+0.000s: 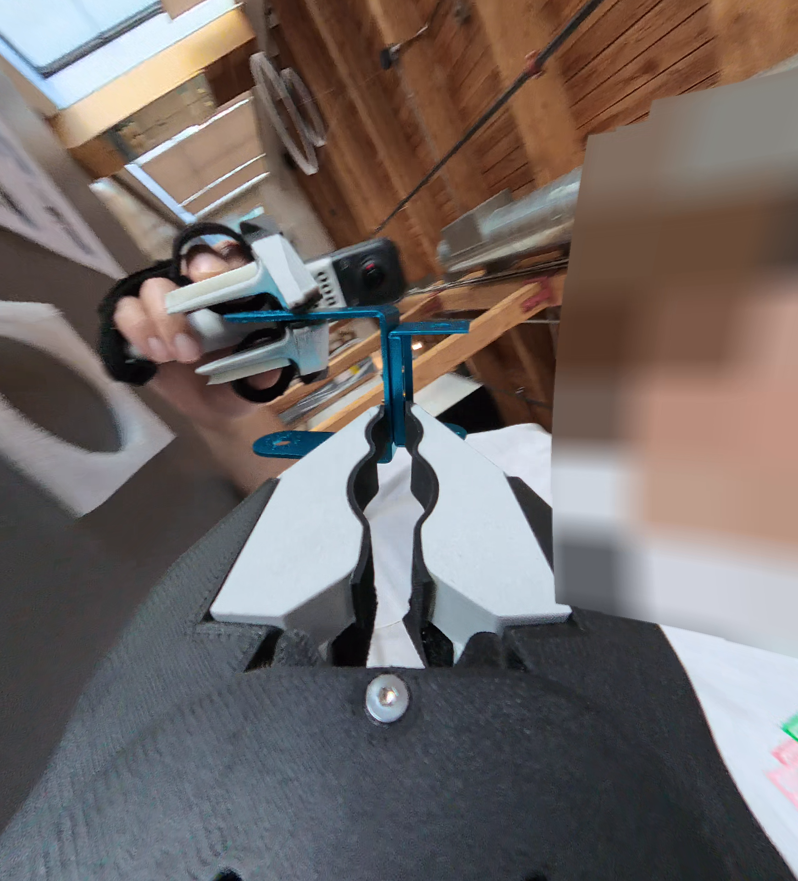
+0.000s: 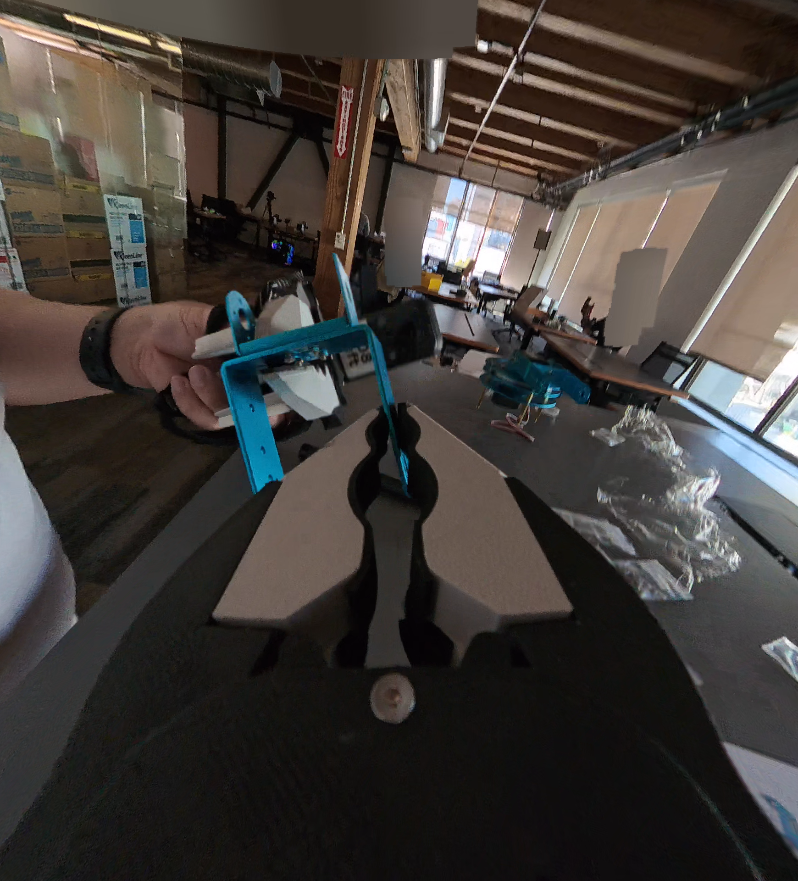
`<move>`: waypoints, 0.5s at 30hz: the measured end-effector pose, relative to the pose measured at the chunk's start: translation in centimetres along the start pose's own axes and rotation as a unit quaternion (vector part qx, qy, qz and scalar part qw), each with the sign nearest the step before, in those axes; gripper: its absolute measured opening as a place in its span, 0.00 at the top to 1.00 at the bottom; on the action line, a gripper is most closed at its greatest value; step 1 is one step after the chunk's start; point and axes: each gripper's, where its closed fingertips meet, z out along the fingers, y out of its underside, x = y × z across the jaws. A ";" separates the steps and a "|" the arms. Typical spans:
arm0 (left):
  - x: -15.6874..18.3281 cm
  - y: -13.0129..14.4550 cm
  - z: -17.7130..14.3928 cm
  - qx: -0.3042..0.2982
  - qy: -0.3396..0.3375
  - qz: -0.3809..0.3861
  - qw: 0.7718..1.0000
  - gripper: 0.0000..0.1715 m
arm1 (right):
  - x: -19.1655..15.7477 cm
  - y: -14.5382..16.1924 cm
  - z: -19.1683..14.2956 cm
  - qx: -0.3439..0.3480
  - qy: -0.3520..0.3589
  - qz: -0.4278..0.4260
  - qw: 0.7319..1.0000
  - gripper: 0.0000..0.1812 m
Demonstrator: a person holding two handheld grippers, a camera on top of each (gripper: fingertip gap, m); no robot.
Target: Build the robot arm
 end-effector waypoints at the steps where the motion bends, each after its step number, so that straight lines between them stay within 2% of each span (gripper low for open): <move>1: -0.7 0.1 -0.5 -0.011 -0.030 0.010 0.999 0.98 | 0.1 1.0 0.3 -0.028 0.002 0.009 1.000 0.98; 4: -2.5 0.6 -1.7 -0.044 -0.094 0.003 0.995 0.97 | 0.5 3.2 0.4 -0.092 0.026 0.004 0.995 0.89; 7: -3.9 1.0 -2.4 -0.068 -0.120 -0.036 0.990 0.98 | 0.2 4.9 0.2 -0.154 0.048 -0.032 0.986 0.87; 9: -5.0 1.4 -2.7 -0.086 -0.134 -0.059 0.985 0.98 | 0.0 6.1 0.3 -0.190 0.060 -0.047 0.979 0.88; 11: -5.7 1.4 -2.7 -0.096 -0.136 -0.075 0.983 0.98 | -0.3 7.1 0.4 -0.212 0.067 -0.050 0.974 0.99; 15: -6.6 1.1 -3.0 -0.120 -0.144 -0.066 0.980 0.97 | 0.3 8.0 0.0 -0.215 0.100 0.004 0.972 1.00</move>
